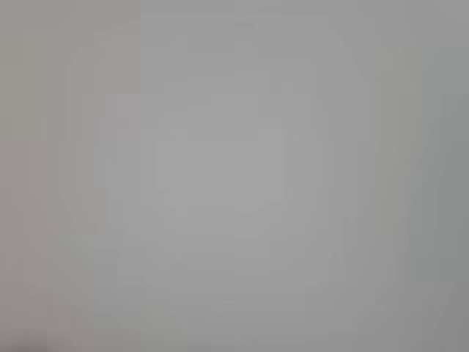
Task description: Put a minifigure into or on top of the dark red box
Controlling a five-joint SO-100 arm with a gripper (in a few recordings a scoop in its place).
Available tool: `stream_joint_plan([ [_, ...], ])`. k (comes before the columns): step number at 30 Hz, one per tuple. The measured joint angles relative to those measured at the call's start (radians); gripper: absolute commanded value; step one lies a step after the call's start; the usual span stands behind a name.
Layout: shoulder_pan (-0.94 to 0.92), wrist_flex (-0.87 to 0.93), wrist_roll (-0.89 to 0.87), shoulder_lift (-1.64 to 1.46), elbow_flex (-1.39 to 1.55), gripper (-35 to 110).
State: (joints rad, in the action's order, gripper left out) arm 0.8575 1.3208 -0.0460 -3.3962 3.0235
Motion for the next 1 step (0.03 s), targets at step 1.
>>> stream_joint_plan([
  [1,-0.005,0.0,0.0,0.0,0.0,0],
])
